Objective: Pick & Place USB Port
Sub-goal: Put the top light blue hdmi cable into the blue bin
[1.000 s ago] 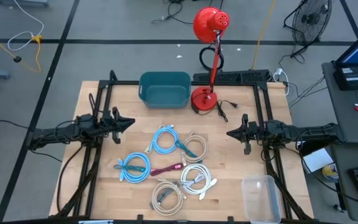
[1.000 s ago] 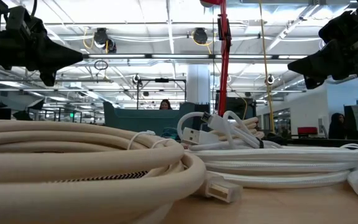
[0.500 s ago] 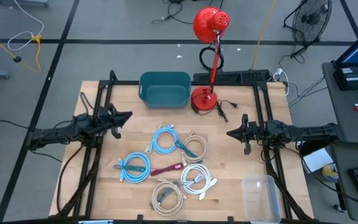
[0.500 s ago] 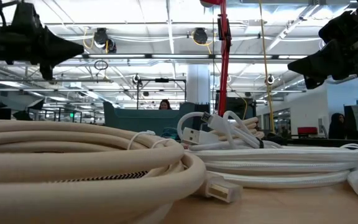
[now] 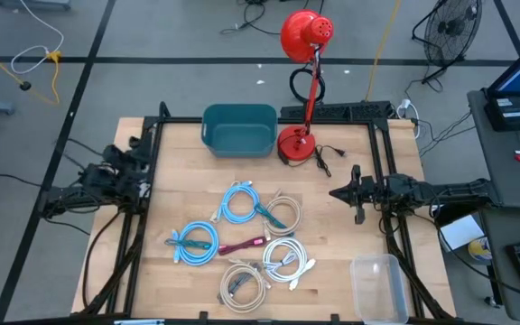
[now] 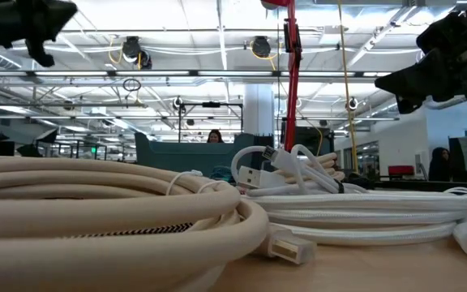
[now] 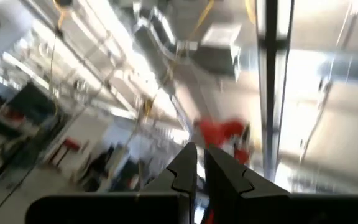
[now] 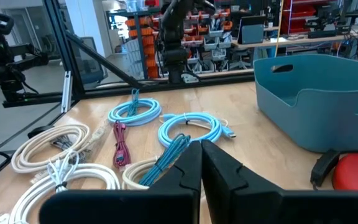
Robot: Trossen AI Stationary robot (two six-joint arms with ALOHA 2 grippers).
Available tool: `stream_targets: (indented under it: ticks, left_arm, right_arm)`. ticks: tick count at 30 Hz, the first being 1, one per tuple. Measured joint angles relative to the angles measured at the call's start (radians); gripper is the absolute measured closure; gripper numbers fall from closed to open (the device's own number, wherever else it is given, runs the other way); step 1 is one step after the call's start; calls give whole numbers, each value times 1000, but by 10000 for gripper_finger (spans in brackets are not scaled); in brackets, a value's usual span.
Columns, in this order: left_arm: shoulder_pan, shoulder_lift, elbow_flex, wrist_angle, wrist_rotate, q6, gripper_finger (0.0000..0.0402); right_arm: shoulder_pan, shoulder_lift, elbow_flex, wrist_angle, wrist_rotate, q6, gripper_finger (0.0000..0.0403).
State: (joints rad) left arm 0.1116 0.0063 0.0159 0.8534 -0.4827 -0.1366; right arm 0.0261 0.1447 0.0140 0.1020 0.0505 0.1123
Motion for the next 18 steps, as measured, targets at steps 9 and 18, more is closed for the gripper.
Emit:
stream_targets:
  ticks: [9, 18]
  left_arm:
    - [0, 0, 12, 4, 92, 18, 369]
    - [0, 177, 182, -104, 436, -87, 369]
  right_arm:
    - [0, 2, 0, 566, 106, -100, 403]
    - [0, 60, 1, 1062, 23, -211, 403]
